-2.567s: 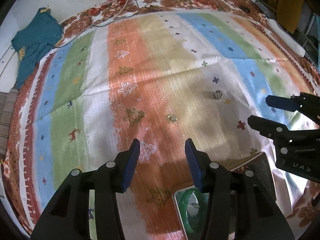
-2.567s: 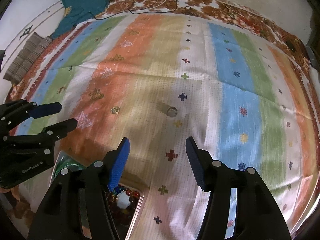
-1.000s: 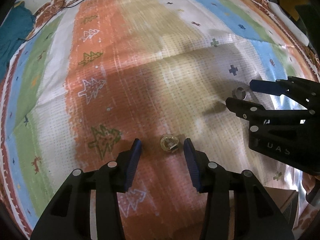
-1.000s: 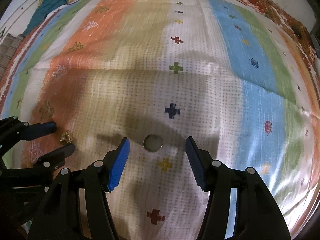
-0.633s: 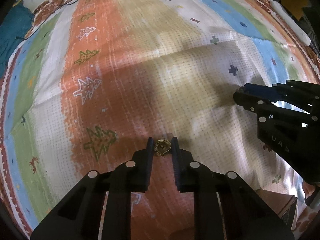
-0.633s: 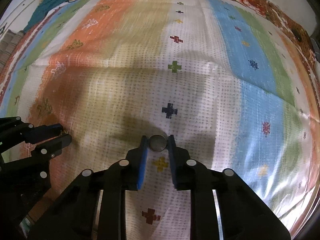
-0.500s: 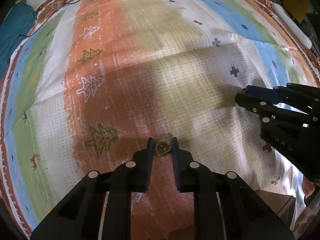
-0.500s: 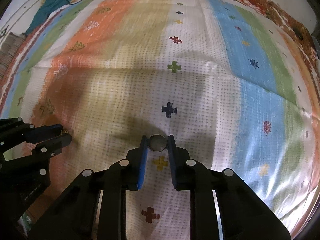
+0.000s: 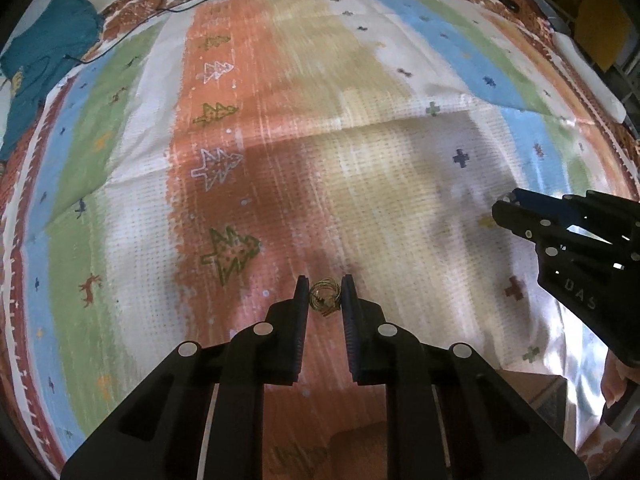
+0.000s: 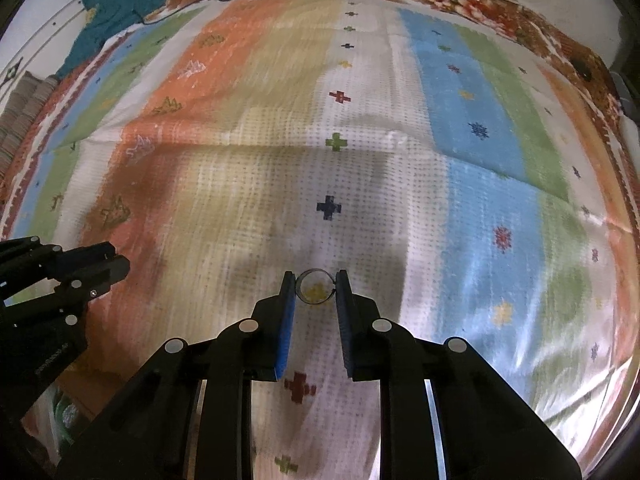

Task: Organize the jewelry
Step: 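Lift both held rings and carry them over the silver tin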

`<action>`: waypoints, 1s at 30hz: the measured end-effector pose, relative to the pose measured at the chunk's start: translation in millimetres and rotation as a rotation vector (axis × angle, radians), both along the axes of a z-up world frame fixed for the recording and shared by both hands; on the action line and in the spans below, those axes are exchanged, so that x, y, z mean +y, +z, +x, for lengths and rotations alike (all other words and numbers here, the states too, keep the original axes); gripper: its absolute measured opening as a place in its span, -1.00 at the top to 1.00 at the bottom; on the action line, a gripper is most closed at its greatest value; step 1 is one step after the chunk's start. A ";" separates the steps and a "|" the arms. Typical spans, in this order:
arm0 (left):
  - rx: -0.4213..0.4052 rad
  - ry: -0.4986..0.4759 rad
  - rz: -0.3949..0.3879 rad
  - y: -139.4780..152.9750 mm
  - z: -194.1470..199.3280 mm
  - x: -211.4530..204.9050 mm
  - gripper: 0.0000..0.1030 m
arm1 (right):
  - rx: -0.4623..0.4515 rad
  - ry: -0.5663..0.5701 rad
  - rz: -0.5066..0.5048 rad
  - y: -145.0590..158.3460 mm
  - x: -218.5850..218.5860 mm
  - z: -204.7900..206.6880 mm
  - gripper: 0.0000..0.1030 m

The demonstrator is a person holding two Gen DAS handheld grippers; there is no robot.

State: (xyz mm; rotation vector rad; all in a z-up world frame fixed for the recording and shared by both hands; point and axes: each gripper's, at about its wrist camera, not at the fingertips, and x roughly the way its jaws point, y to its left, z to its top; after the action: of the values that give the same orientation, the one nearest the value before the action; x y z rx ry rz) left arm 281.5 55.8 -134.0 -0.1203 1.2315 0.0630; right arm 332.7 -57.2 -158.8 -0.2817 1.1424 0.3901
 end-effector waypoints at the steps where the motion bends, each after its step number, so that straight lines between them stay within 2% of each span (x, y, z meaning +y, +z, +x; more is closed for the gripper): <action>1: -0.008 0.002 0.000 2.7 -1.0 0.8 0.69 | -0.003 -0.002 0.005 2.7 -1.5 -1.5 0.60; 12: -0.099 0.012 -0.029 47.8 -25.8 -3.1 0.69 | -0.054 0.004 0.041 30.3 -5.2 -23.1 0.60; 30: -0.175 0.014 -0.048 79.6 -67.3 -20.0 0.69 | -0.093 0.039 0.067 51.7 -5.1 -69.4 0.60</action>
State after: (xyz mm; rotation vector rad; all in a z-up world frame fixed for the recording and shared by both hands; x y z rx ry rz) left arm 214.2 35.8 -54.4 -0.1729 1.0577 0.0338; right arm 263.3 -62.3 -107.1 -0.2610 1.0315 0.4446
